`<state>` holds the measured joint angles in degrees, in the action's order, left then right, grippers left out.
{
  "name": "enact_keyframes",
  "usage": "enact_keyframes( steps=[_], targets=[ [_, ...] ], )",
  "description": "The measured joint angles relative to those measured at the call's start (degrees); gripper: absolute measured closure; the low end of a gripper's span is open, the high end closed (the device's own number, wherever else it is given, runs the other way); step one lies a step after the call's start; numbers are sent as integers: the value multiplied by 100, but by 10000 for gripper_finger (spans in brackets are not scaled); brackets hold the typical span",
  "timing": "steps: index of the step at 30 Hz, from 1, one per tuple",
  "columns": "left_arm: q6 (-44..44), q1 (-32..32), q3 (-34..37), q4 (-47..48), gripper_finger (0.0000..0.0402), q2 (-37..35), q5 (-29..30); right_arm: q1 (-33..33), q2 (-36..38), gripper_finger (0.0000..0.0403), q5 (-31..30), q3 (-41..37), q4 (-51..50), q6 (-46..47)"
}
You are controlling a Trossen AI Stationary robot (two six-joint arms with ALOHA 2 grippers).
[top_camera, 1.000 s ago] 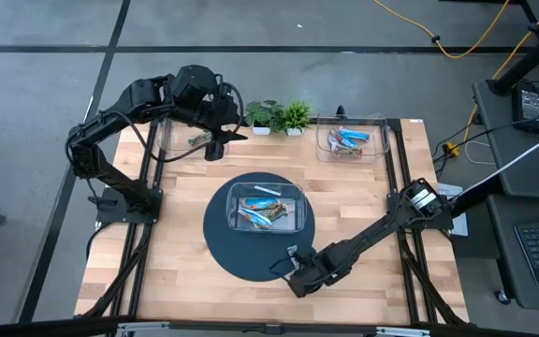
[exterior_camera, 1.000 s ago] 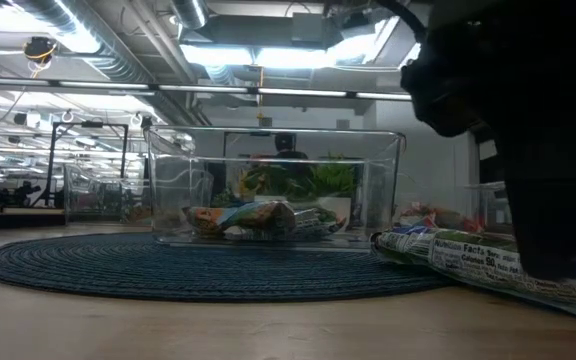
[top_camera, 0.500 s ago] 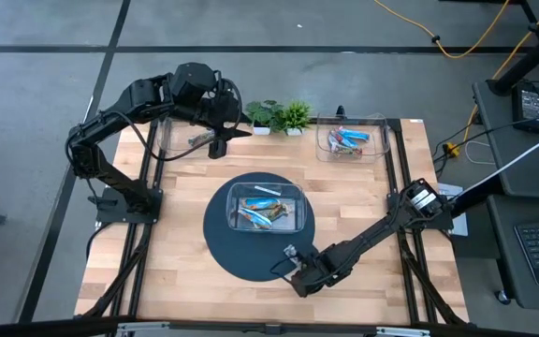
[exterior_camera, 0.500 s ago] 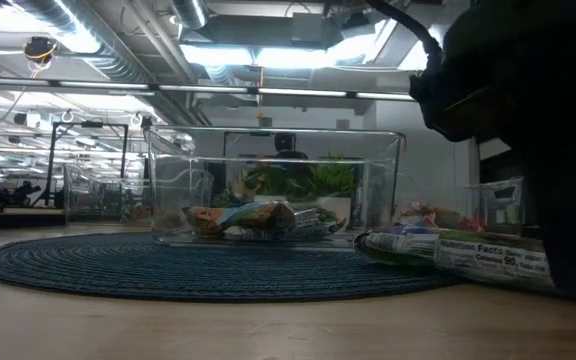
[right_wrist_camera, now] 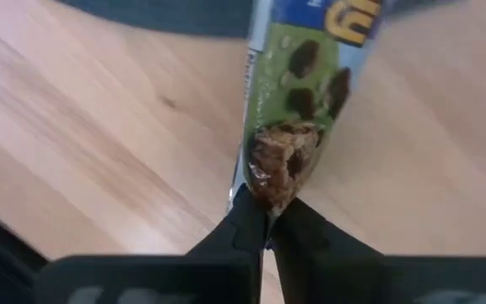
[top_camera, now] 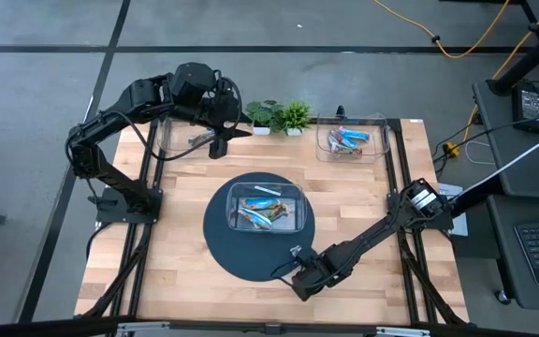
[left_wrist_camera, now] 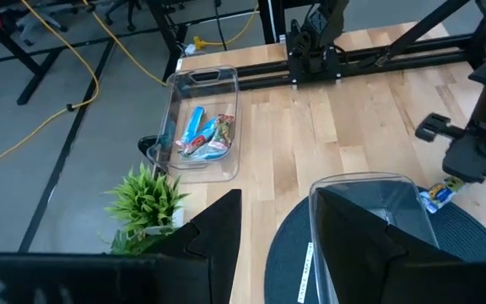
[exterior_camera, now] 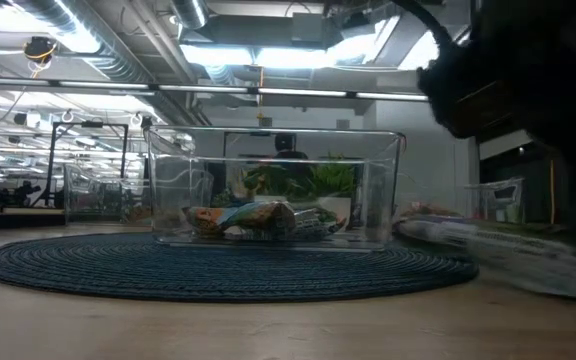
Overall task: Pick and place Granola Bars by type
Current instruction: Put the blue granola bar into the top left transparent bin
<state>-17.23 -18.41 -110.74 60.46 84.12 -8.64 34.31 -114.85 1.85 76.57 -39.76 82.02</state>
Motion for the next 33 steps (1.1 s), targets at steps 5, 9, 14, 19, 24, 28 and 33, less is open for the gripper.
enact_keyframes(
  steps=[5,9,14,19,24,28,33],
  targets=[
    [-24,0,0,-1,258,0,0,77,499,391,-58,73,-903,-4],
    [-97,0,0,2,258,0,0,174,1122,392,-458,333,-2123,15],
    [-257,0,0,1,258,0,0,219,1914,393,-1147,770,-3525,-143],
    [-466,-1,0,-1,258,0,0,192,2621,397,-2196,906,-4413,-157],
    [-650,0,0,-46,258,16,-2,-31,3122,395,-2671,906,-4876,-179],
    [-662,-2,0,-242,258,161,-157,-306,3326,396,-2929,906,-4862,-795],
    [-895,4,0,-305,258,429,-691,-842,3340,396,-3078,906,-4775,-2039]
  ],
)
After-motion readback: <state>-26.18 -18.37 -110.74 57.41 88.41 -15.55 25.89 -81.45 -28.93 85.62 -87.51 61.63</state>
